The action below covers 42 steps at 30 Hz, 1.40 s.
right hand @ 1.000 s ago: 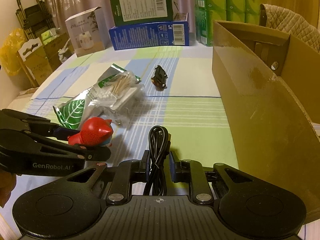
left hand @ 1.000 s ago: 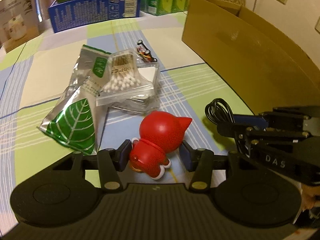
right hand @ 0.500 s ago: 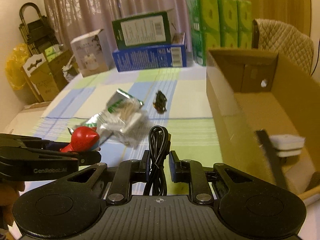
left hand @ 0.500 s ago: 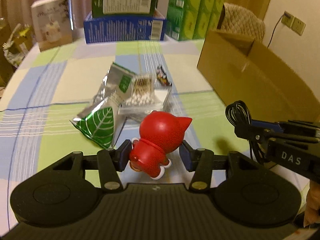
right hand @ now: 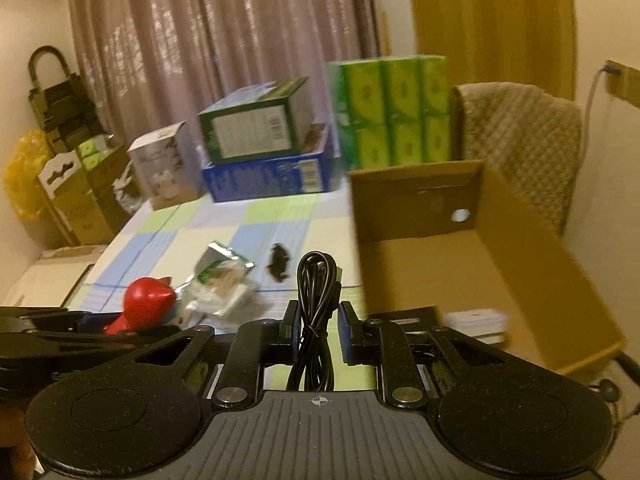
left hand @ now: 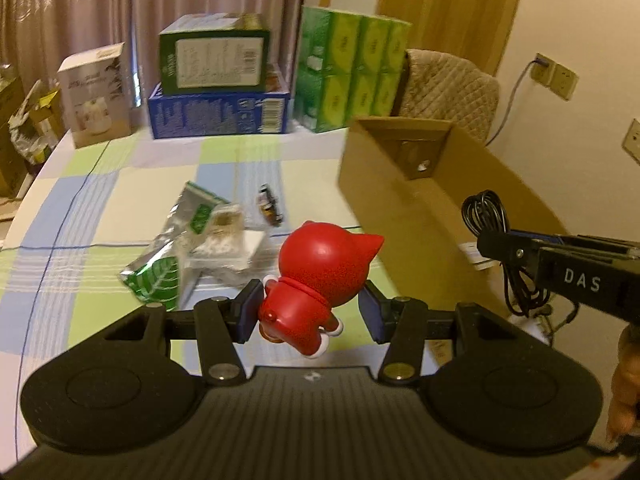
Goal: Organize objects
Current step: 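Lift the figurine and cable and carry both toward the cardboard box, then lower the figurine and cable into the cardboard box and open both tools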
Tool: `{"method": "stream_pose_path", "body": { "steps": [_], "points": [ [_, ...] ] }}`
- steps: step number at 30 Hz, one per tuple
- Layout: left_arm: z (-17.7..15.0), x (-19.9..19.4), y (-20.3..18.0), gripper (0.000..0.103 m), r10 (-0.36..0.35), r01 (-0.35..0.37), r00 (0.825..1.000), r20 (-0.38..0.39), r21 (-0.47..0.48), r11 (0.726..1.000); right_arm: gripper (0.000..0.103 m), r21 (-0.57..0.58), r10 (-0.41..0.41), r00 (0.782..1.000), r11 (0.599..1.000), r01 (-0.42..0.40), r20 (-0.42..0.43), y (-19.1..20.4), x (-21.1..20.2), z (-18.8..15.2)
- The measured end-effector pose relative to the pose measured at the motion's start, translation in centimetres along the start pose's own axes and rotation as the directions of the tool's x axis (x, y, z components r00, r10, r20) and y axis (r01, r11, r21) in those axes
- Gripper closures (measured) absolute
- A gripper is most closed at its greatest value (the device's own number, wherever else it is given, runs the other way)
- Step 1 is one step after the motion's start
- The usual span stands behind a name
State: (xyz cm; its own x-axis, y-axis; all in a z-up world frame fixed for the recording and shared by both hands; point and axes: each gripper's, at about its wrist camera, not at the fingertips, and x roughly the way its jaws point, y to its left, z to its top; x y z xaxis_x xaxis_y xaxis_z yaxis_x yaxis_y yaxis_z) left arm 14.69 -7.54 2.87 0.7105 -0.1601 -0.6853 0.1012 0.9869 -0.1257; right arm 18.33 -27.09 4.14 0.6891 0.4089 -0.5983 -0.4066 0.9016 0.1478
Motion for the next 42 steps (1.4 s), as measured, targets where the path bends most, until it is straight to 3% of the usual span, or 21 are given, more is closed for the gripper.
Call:
{"method": "stream_pose_path", "body": {
  "steps": [9, 21, 29, 31, 33, 42],
  "points": [
    [2.8, 0.8, -7.2, 0.056, -0.094, 0.093, 0.995, 0.014, 0.062, 0.994, 0.087, 0.068, -0.098, 0.995, 0.993, 0.096, 0.022, -7.7, -3.0, 1.7],
    [4.2, 5.1, -13.5, 0.056, -0.163, 0.165, 0.986, -0.026, 0.117, 0.979, 0.087, 0.145, -0.127, 0.992, 0.982, 0.125, 0.0, -13.7, -2.7, 1.7],
    [4.2, 7.3, -14.0, 0.054, -0.175, 0.178, 0.984, -0.036, 0.123, 0.976, 0.087, 0.163, -0.132, 0.991, 0.978, 0.131, -0.007, -15.1, -2.3, 1.7],
    [4.4, 7.1, -13.6, 0.042, -0.17, 0.171, 0.985, -0.021, 0.111, 0.979, 0.087, 0.158, -0.13, 0.991, 0.979, 0.13, -0.005, -14.9, -2.3, 1.8],
    [4.7, 6.8, -13.1, 0.038, -0.178, 0.179, 0.984, -0.016, 0.101, 0.979, 0.087, 0.157, -0.126, 0.992, 0.98, 0.125, -0.004, -14.8, -2.3, 1.8],
    [5.2, 5.0, -10.8, 0.038, -0.135, 0.133, 0.991, 0.011, 0.084, 0.987, 0.087, 0.148, -0.108, 0.994, 0.983, 0.106, 0.001, -13.6, -2.5, 1.9]
  ]
}}
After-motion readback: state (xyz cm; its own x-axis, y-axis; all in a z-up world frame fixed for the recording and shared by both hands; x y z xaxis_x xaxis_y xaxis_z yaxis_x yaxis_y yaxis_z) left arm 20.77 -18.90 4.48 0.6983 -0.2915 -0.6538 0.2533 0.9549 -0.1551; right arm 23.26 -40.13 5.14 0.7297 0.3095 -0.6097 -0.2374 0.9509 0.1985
